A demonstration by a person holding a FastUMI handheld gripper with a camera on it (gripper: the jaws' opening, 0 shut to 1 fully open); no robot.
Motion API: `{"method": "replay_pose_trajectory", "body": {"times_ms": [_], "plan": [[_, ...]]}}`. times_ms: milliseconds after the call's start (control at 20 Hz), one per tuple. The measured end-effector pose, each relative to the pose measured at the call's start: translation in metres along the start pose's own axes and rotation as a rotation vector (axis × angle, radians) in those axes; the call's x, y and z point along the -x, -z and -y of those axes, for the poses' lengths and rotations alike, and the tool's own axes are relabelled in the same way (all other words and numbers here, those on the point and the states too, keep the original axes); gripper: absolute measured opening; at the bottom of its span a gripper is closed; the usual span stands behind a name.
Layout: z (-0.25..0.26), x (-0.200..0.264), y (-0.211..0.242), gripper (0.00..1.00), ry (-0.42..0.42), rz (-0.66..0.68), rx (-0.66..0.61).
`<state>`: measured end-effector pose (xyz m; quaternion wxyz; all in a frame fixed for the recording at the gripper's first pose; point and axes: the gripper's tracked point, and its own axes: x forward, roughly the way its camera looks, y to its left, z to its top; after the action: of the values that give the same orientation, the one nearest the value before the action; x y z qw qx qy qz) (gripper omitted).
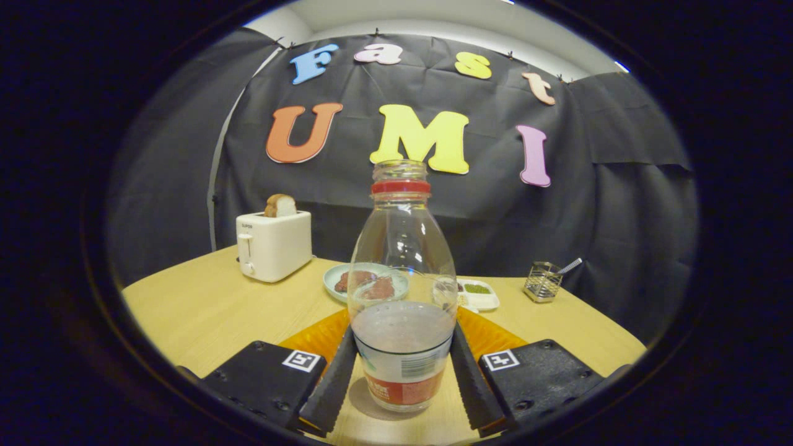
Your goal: Take the bottle from table, then pour the juice into the cup, finally place the bottle on the coaster
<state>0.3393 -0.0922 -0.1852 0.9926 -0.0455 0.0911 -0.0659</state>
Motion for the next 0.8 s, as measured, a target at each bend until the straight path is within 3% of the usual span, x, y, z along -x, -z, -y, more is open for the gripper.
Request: {"method": "replay_pose_trajectory", "body": {"times_ms": [500, 800], "plan": [[0.004, -0.004, 0.03, 0.82, 0.011, -0.001, -0.105], [0.002, -0.001, 0.036, 0.85, 0.004, 0.002, -0.105]]}}
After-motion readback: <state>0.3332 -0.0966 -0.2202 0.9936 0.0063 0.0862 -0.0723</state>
